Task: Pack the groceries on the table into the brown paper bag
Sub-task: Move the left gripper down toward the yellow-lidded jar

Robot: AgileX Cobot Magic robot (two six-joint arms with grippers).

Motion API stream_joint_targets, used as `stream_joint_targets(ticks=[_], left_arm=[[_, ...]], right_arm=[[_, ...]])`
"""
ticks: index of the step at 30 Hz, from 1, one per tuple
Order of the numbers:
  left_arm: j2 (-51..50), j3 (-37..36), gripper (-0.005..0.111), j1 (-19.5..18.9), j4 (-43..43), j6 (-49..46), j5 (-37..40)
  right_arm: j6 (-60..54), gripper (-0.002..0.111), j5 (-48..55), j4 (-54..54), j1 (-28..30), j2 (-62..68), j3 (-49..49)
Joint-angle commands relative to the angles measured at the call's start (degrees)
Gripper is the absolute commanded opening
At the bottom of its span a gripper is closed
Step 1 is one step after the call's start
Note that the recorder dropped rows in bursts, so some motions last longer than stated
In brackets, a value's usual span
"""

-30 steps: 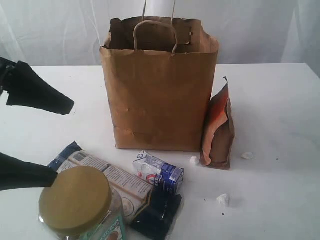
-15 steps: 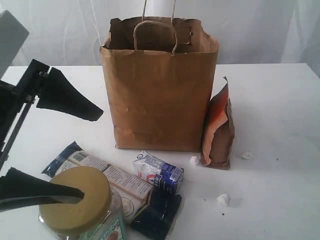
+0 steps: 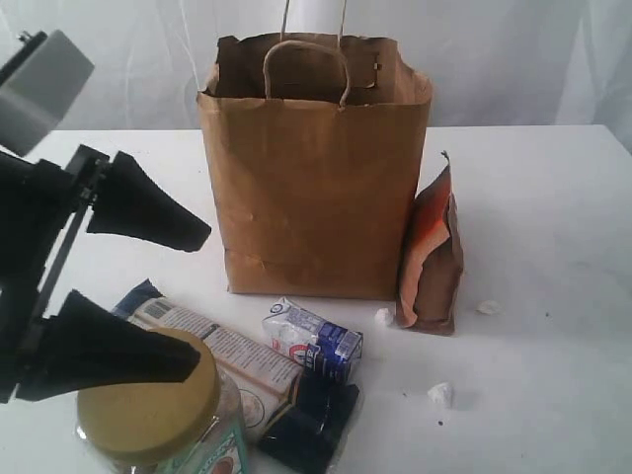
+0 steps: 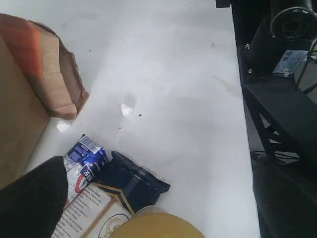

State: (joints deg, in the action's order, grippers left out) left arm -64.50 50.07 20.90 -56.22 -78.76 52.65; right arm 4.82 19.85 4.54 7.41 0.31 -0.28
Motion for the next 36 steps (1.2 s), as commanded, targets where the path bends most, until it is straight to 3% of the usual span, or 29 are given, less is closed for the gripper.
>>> stream_joint_targets(ticks=[1,8,12,17,27,36], left_arm=[[-4.1,0.7,0.105,0.4,-0.5,-3.3,0.4],[-8.4,9.3,0.105,0.5,1.3,-6.1,-1.1],[-11.7,14.5,0.105,1.1,10.5,-4.1,2.3],[-14.5,18.1,0.105,5.0,23.0,-0.2,5.1],[-12.0,18.3,0.105,5.6,12.0,6.7,10.6],[-10.2,18.3,0.105,5.6,14.9,7.5,17.3]], right_arm=[[-0.6,0.000,-0.2,-0.1,0.0,-0.3,0.3],[-0.6,0.000,-0.2,-0.1,0.0,-0.3,0.3],[-0.6,0.000,-0.2,-0.1,0.0,-0.3,0.3],[-0.6,0.000,-0.2,-0.1,0.0,-0.3,0.3],[-0.6,0.000,-0.2,-0.1,0.0,-0.3,0.3],[-0.6,0.000,-0.2,-0.1,0.0,-0.3,0.3]])
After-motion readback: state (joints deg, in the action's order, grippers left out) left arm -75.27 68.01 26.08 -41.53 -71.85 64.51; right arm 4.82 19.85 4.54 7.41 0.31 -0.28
